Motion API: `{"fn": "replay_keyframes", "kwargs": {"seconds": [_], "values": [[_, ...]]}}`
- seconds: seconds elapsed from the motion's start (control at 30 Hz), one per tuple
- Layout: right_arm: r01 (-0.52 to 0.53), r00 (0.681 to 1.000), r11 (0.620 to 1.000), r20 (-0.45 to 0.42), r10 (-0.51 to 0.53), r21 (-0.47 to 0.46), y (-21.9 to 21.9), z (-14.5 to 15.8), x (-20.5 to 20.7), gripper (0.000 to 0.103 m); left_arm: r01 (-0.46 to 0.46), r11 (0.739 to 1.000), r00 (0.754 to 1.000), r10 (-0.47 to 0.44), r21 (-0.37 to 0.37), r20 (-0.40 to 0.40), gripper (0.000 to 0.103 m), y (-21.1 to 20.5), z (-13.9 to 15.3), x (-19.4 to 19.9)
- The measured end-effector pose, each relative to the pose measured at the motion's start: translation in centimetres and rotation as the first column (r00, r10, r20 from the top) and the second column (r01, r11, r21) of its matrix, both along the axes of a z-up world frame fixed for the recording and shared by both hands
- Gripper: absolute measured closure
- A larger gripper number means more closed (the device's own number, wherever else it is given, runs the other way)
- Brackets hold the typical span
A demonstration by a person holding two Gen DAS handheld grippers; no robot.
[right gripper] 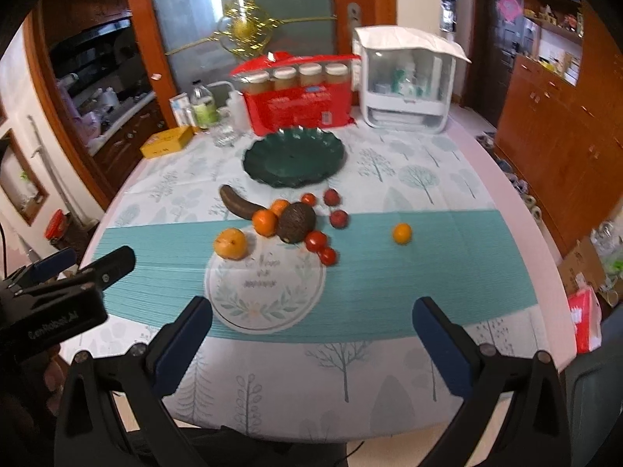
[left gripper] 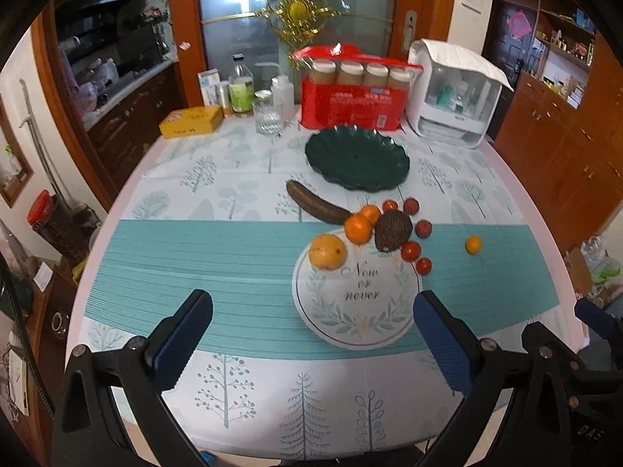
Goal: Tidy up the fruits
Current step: 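Lower the left tool to a red cherry tomato while the right tool reaches a small orange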
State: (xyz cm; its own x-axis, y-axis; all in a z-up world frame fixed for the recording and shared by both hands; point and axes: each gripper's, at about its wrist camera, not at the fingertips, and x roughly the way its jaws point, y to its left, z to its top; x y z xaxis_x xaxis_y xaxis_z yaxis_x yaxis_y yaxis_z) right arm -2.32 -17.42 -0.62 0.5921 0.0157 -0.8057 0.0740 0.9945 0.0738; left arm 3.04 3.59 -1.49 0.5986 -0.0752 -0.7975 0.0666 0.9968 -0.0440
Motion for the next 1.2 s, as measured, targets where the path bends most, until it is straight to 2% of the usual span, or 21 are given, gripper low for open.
{"fn": "replay_keyframes", "kwargs": {"seconds": [0.13,0.3,0.63,0.93,1.07,1.2], "values": [[0.048,0.999,0.999,-0.022,-0.048,0.002,-0.9,-0.9,-0.1,0.0,0.028,1.0,0.999,-0.028,-0.001,-0.019,0.001,-0.4,-0.8,0.9],[0.054,0.998,0.998,-0.039,-0.055,-0.017,-2.3,-1.8,-0.1,0.0,0.069,0.998,0.996,-0.068,0.0,-0.051,0.001,-1.7,-1.9,2.0],[0.098,0.994,0.995,-0.057,-0.098,-0.004,-7.4,-4.6,1.4,0.0,0.119,0.993,0.986,-0.119,-0.013,-0.117,0.001,-6.8,-4.0,4.5],[-0.02,0.999,0.996,-0.031,0.018,-0.088,-11.1,-7.0,5.1,0.0,0.041,0.998,0.979,-0.049,-0.046,-0.198,0.001,-10.9,-6.8,7.6],[-0.098,0.995,0.988,-0.031,0.095,-0.123,-12.5,-8.5,7.4,0.001,-0.016,0.998,0.97,-0.001,-0.067,-0.243,0.004,-12.3,-8.8,9.0],[-0.163,0.987,0.976,-0.026,0.161,-0.141,-13.6,-10.2,9.6,0.007,-0.07,0.995,0.955,0.046,-0.073,-0.292,0.01,-13.3,-11.0,10.3]]}}
